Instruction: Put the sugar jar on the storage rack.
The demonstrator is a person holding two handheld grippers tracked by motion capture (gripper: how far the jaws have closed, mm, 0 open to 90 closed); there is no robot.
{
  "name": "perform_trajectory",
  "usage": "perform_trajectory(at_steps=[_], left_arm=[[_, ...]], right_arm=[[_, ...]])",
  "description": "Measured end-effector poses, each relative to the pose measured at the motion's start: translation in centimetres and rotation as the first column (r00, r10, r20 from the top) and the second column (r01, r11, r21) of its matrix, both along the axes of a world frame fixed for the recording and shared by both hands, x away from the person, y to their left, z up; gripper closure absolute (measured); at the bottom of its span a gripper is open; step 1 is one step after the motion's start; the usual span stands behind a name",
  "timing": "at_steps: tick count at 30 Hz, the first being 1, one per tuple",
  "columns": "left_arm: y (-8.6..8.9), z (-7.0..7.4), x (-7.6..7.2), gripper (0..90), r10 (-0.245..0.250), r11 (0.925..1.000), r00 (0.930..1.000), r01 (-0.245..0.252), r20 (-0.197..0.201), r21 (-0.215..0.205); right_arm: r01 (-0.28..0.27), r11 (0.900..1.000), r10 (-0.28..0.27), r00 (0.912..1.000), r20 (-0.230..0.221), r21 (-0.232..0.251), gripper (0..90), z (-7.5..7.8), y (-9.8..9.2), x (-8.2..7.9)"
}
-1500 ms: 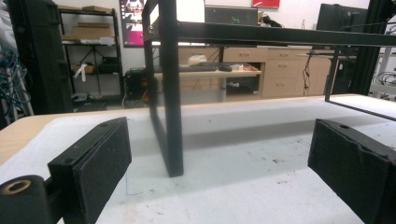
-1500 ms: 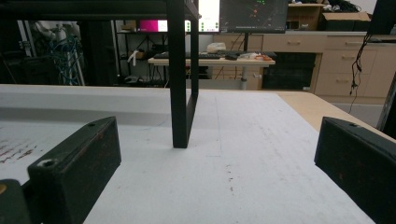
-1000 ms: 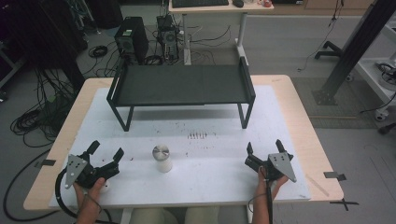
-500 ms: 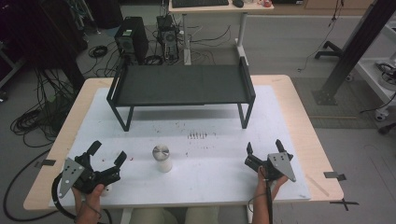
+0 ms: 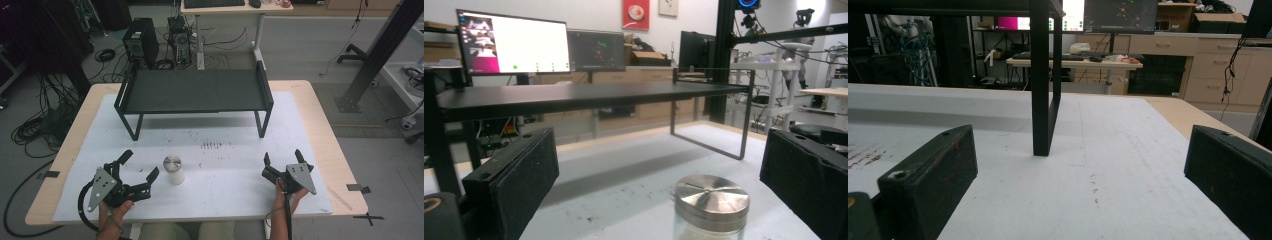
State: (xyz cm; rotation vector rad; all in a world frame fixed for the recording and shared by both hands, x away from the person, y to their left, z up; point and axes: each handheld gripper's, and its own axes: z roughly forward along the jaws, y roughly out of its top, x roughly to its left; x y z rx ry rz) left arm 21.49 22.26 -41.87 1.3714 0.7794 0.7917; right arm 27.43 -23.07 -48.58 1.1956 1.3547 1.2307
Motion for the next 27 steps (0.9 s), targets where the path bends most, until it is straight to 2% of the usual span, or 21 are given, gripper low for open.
perform_trajectory(at_steps=[8,20,27], left_arm=[[-2.0,-0.9,0.8,2.7,-0.029,0.9991,0.9994,0.030,-0.019,0.029],[-3.6,-2.9,2.1,2.7,-0.044,0.9973,0.9982,0.046,-0.042,0.057],[-4.2,-4.2,2.9,2.9,-0.056,0.9970,0.9978,0.058,-0.036,0.052]], right_arm=[[0.000,1.000,0.000,1.0000,0.000,-0.001,0.5,0.0,0.0,0.0],[-0.003,1.000,0.003,1.0000,0.009,-0.008,0.6,0.0,0.0,-0.1],[-0.006,1.000,0.006,0.9999,0.009,-0.012,0.6,0.0,0.1,-0.1]])
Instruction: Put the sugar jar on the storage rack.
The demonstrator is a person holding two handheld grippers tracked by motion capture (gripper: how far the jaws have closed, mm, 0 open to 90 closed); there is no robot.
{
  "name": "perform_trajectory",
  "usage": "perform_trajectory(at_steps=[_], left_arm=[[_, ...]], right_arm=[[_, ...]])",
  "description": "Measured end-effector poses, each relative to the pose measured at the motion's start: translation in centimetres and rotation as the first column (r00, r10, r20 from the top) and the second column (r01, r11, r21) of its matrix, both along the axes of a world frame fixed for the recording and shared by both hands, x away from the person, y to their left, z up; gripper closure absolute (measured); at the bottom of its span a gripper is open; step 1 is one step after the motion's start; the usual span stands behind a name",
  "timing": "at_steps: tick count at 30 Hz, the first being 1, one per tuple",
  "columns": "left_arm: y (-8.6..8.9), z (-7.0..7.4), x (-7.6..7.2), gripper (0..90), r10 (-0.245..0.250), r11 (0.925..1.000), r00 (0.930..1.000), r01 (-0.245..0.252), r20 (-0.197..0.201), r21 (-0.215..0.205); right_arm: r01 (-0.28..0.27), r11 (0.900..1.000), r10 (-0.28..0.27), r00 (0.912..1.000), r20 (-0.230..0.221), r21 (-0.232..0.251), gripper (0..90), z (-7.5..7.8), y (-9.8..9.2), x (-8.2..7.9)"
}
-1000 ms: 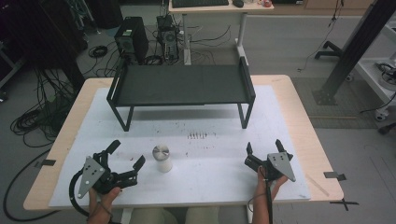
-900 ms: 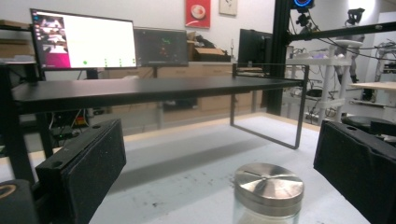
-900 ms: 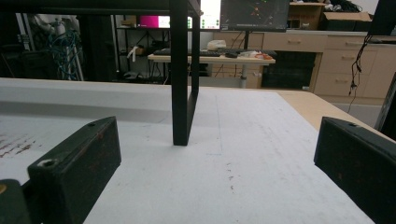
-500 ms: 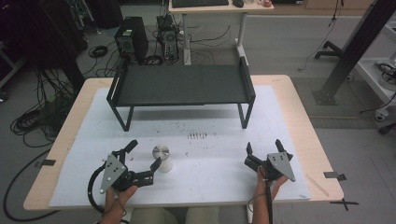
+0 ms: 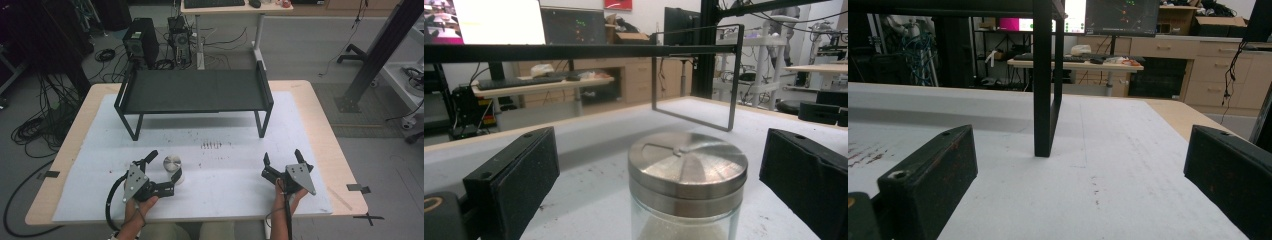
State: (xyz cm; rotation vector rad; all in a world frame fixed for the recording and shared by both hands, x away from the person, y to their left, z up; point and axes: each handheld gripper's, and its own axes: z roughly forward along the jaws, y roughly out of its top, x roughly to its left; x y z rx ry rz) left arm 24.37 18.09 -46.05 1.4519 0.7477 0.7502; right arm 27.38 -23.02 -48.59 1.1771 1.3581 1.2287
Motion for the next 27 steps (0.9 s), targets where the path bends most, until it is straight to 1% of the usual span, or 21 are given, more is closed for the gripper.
perform_trajectory(at_steps=[3,7,10,14,16,18,20,24,27], left_arm=[[-0.32,-0.36,0.14,2.9,-0.010,0.9999,0.9999,0.010,0.007,0.009],[-0.54,-0.69,0.08,3.0,-0.005,1.0000,0.9998,0.005,0.022,0.003],[-0.52,-0.98,0.17,2.9,0.000,1.0000,0.9998,0.000,0.021,0.000],[-0.50,-1.01,0.16,2.9,0.000,1.0000,0.9998,0.000,0.020,-0.004],[-0.46,-1.03,0.10,2.9,0.001,1.0000,0.9997,-0.001,0.025,-0.008],[-0.39,-1.06,0.11,2.9,0.003,0.9998,0.9998,-0.003,0.022,-0.018],[-0.31,-1.08,0.20,2.9,0.006,0.9996,0.9999,-0.006,0.011,-0.026],[-0.35,-1.09,0.20,4.0,0.001,0.9997,0.9999,-0.001,0.011,-0.024],[-0.29,-1.09,0.31,4.0,-0.011,0.9995,0.9999,0.011,0.001,-0.029]], right_arm=[[0.000,1.000,0.000,1.0000,-0.002,-0.002,0.5,0.01,0.01,0.02],[0.002,1.000,-0.002,1.0000,-0.002,-0.001,0.6,0.00,0.01,0.01],[0.002,1.000,-0.002,1.0000,-0.003,-0.006,0.6,0.01,0.04,0.02],[0.002,1.000,-0.002,1.0000,-0.004,-0.010,0.6,0.01,0.06,0.04],[0.002,1.000,-0.002,1.0000,-0.004,-0.011,0.6,0.01,0.06,0.03],[0.002,1.000,-0.002,1.0000,-0.004,-0.011,0.6,0.01,0.06,0.02],[0.002,1.000,-0.002,1.0000,-0.004,-0.009,0.6,0.00,0.05,0.02],[0.002,1.000,-0.002,1.0000,-0.002,-0.010,0.6,0.00,0.07,0.01],[0.002,1.000,-0.002,1.0000,-0.002,-0.011,0.6,0.00,0.07,0.00]])
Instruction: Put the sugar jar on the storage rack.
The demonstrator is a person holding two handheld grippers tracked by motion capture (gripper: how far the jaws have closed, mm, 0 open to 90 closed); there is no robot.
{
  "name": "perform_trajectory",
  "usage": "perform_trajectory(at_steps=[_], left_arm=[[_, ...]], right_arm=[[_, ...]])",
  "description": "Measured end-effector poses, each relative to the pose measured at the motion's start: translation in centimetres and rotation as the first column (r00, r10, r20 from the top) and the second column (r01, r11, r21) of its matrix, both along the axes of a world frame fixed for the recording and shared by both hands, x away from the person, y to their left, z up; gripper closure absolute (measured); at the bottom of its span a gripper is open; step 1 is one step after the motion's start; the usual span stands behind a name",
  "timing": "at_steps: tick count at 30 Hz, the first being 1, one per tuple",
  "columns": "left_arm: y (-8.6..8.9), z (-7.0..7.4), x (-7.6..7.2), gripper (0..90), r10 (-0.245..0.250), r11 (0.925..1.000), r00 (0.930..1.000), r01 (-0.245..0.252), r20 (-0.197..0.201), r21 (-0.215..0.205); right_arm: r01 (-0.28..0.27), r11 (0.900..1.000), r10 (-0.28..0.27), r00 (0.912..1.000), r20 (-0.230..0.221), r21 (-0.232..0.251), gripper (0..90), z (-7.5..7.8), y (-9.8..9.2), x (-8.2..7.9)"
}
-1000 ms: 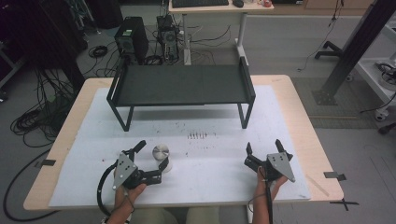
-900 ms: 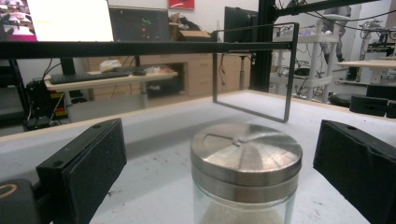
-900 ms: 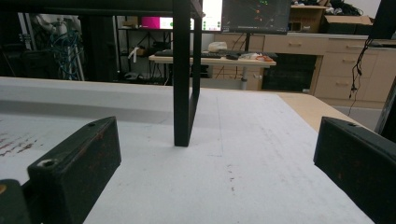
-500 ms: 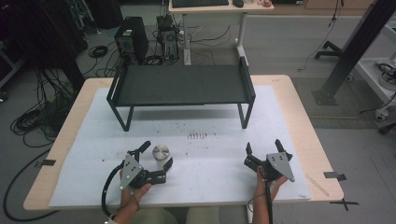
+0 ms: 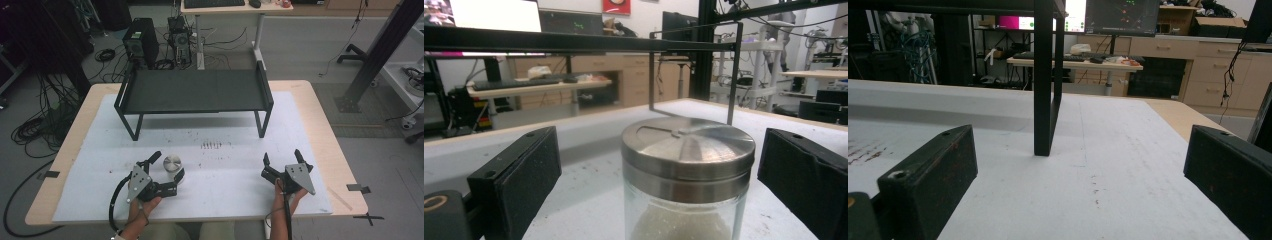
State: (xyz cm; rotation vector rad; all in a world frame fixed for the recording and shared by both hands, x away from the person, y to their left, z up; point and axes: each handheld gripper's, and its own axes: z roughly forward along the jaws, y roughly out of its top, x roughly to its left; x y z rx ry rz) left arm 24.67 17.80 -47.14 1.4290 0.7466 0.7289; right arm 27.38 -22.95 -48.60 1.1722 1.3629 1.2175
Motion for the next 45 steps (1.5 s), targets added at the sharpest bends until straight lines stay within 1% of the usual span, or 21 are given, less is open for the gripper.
perform_trajectory(at_steps=[4,45], left_arm=[[0.03,0.00,0.05,4.4,-0.013,0.9999,0.9999,0.013,-0.004,-0.003],[0.03,0.00,0.06,3.9,-0.010,0.9999,0.9999,0.010,-0.007,-0.002]], right_arm=[[-0.001,1.000,0.001,1.0000,0.001,-0.001,0.6,0.00,0.00,-0.01],[-0.001,1.000,0.001,1.0000,0.000,0.000,0.5,0.00,0.00,-0.01]])
